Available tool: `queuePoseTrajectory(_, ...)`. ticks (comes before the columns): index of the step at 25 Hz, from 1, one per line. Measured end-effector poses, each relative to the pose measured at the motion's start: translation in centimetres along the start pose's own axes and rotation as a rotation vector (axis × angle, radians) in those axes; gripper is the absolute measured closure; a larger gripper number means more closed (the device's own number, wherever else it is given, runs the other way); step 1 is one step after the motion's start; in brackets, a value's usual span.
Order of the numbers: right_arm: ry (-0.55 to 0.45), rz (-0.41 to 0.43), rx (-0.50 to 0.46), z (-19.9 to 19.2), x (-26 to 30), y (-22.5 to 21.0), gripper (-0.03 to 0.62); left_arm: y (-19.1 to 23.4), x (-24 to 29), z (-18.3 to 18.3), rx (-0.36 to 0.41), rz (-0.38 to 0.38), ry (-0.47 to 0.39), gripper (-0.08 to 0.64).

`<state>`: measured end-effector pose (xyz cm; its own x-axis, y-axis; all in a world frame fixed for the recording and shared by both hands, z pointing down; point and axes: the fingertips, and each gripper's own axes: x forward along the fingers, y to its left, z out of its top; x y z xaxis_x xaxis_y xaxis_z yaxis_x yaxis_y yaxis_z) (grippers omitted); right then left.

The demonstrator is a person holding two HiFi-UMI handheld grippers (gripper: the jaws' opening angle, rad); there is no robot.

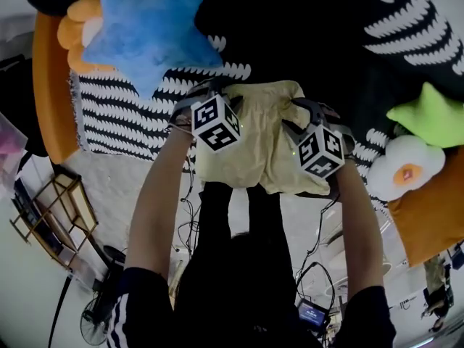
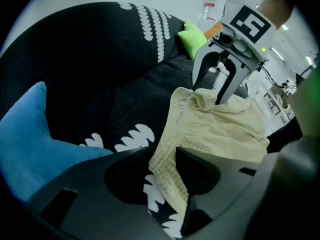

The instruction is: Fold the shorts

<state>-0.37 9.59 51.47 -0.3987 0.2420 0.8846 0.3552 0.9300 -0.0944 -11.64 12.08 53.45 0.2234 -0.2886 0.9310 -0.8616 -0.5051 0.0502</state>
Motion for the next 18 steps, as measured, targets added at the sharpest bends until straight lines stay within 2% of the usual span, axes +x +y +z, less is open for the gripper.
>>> queuePoseTrajectory(3,-0.005,0.009,-0.07,1.1,0.4,0.2,0.353,0.4,0.4,-0.6,-0.025,-0.001,0.029,0.394)
queuePoseTrajectory(5,0.067,0.016,-0.114,0.6,1.3,0.4,0.35,0.7,0.3,-1.1,-0.035,0.007,0.047,0.42)
queuePoseTrajectory(7,0.12,0.002,-0.148,0.0,1.5,0.1,0.404,0.9,-0.1,-1.2,-0.025,0.018,0.058,0.446)
queuePoseTrajectory(9,0.115,-0.021,-0.153,-0.5,0.6,-0.6,0.484,1.2,-0.4,-1.1,-0.004,0.042,0.061,0.508)
queuePoseTrajectory(11,0.103,-0.027,-0.144,-1.3,-0.3,-1.5,0.536,1.5,-0.6,-1.3,-0.006,0.057,0.064,0.511)
queuePoseTrajectory(14,0.12,-0.035,-0.138,-3.2,-1.4,-3.1,0.548,1.5,-0.6,-1.9,-0.03,0.061,0.067,0.517)
queuePoseTrajectory(18,0.143,-0.081,-0.129,-4.6,-2.7,-6.3,0.554,1.4,-1.3,-1.7,0.023,0.075,0.045,0.522)
